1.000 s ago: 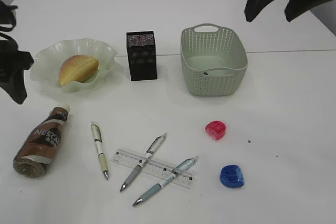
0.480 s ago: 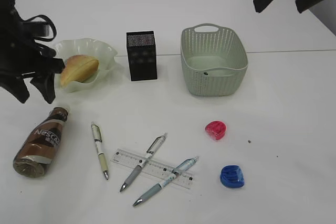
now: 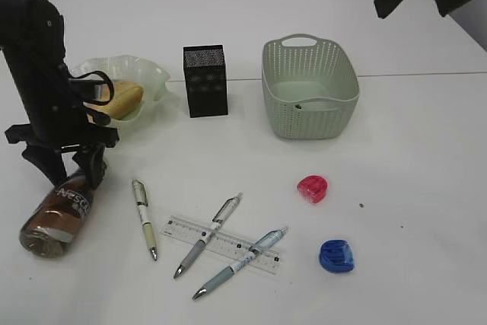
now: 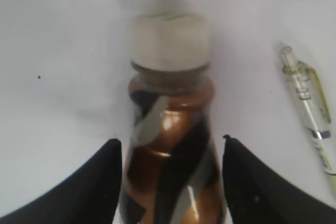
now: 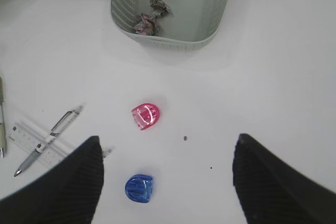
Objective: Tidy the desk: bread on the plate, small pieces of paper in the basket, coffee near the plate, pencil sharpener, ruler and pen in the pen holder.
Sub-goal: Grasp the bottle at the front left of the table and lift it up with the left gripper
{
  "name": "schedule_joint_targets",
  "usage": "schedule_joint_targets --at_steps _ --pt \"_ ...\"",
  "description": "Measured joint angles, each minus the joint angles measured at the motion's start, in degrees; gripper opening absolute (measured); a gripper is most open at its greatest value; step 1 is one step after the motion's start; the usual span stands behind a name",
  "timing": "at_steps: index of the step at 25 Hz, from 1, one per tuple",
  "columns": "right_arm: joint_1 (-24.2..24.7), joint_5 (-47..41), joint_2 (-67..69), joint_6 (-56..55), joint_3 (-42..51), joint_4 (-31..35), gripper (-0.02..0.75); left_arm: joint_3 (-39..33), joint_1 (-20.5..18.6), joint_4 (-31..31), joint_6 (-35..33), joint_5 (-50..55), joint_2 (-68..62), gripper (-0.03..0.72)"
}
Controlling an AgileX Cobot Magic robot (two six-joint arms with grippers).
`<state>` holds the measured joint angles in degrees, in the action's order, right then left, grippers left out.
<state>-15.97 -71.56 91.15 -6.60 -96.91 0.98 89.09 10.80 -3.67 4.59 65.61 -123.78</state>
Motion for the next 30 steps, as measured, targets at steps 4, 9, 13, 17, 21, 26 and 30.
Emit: schedule_joint_targets --at_steps 4,9,13,17,21,26,30 --pt "0.0 0.0 0.0 0.0 0.0 -0.3 0.561 0.1 0.0 0.5 -0.1 -0.1 -1.6 0.445" --pt "0.0 0.0 0.0 0.1 0.0 -1.0 0.561 0.4 0.0 0.9 -0.1 -0.5 -2.7 0.446" --pt "0.0 0.0 0.0 0.1 0.0 -1.4 0.561 0.4 0.0 0.9 -0.1 -0.2 -4.4 0.448" --pt "0.0 0.0 0.0 0.1 0.0 -1.5 0.561 0.4 0.0 1.0 -0.1 0.1 -4.7 0.401" --pt "0.0 0.0 0.0 0.1 0.0 -2.6 0.561 0.4 0.0 1.5 -0.1 0.2 -4.7 0.282" --pt "0.0 0.0 -0.1 0.1 0.0 -2.8 0.561 0.4 0.0 1.6 -0.1 0.5 -4.6 0.254" --pt "0.0 0.0 -0.1 0.1 0.0 -2.8 0.562 0.4 0.1 2.0 -0.2 -0.9 -2.2 0.253"
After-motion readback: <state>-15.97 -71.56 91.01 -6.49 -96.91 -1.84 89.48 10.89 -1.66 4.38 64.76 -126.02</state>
